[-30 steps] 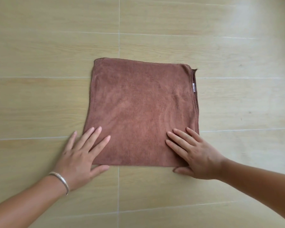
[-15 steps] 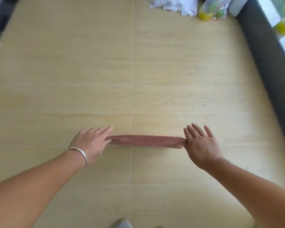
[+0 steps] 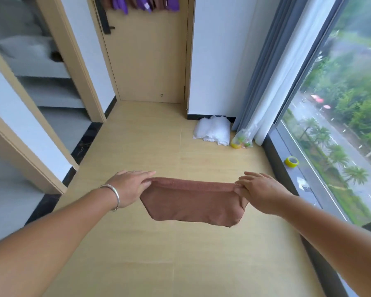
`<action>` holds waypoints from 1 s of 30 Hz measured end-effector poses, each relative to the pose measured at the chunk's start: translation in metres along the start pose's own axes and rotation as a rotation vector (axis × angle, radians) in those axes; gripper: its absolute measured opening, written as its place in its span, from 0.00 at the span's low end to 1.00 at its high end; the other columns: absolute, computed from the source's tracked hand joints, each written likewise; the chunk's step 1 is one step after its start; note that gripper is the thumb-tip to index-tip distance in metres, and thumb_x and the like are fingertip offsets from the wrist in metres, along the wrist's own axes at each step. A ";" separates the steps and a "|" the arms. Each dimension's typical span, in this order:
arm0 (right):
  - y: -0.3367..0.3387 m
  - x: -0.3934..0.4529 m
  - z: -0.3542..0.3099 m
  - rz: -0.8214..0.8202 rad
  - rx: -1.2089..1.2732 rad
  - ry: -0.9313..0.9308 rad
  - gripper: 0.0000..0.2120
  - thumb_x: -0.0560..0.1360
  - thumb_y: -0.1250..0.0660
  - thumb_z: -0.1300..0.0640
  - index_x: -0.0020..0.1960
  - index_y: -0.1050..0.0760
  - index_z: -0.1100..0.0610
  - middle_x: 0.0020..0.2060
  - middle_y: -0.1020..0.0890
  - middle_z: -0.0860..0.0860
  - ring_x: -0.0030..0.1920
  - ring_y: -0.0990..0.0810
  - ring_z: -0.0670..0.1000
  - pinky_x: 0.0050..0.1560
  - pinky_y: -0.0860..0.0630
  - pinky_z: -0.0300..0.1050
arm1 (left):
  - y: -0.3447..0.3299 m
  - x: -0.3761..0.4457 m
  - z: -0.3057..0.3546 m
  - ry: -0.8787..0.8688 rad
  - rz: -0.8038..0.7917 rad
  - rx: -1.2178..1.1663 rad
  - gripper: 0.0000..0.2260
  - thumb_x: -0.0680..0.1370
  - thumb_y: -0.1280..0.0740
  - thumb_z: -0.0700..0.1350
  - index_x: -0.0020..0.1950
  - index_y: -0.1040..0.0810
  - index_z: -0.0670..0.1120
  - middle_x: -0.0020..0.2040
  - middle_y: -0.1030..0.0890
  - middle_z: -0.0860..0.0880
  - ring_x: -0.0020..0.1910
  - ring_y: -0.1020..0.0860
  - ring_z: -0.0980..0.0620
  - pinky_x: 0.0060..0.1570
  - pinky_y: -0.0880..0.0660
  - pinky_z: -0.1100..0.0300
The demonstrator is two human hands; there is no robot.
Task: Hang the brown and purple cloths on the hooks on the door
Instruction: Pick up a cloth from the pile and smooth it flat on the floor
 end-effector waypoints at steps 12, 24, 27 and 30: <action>0.290 -0.090 0.024 0.473 0.132 -0.064 0.17 0.82 0.45 0.46 0.49 0.23 0.56 0.47 0.22 0.50 0.53 0.25 0.52 0.56 0.28 0.51 | 0.299 -0.056 0.078 -0.027 0.477 -0.253 0.18 0.83 0.46 0.52 0.73 0.33 0.57 0.71 0.29 0.53 0.70 0.32 0.52 0.64 0.35 0.61; 0.383 -0.116 0.032 0.721 0.054 -0.091 0.16 0.80 0.44 0.44 0.35 0.31 0.48 0.39 0.25 0.47 0.48 0.25 0.53 0.45 0.30 0.48 | 0.408 -0.071 0.109 -0.059 0.816 -0.301 0.14 0.81 0.42 0.46 0.65 0.23 0.53 0.60 0.21 0.51 0.53 0.27 0.53 0.51 0.34 0.60; 0.386 -0.099 0.036 0.762 0.080 -0.096 0.19 0.79 0.43 0.44 0.31 0.35 0.48 0.36 0.26 0.46 0.44 0.26 0.53 0.40 0.34 0.46 | 0.409 -0.056 0.097 -0.037 0.796 -0.283 0.14 0.81 0.42 0.46 0.65 0.23 0.52 0.58 0.21 0.51 0.52 0.28 0.54 0.51 0.34 0.60; 0.390 -0.075 0.036 0.766 0.081 -0.053 0.19 0.80 0.43 0.44 0.31 0.36 0.47 0.37 0.26 0.46 0.47 0.25 0.53 0.43 0.32 0.47 | 0.406 -0.033 0.079 -0.011 0.753 -0.277 0.13 0.82 0.44 0.47 0.60 0.22 0.55 0.52 0.20 0.53 0.50 0.25 0.52 0.46 0.32 0.58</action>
Point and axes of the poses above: each hand's wrist, its own x-axis towards the middle knuckle, its own y-axis out of the back of the hand, z = x × y, the point moved 4 cm from there along x, towards the middle knuckle
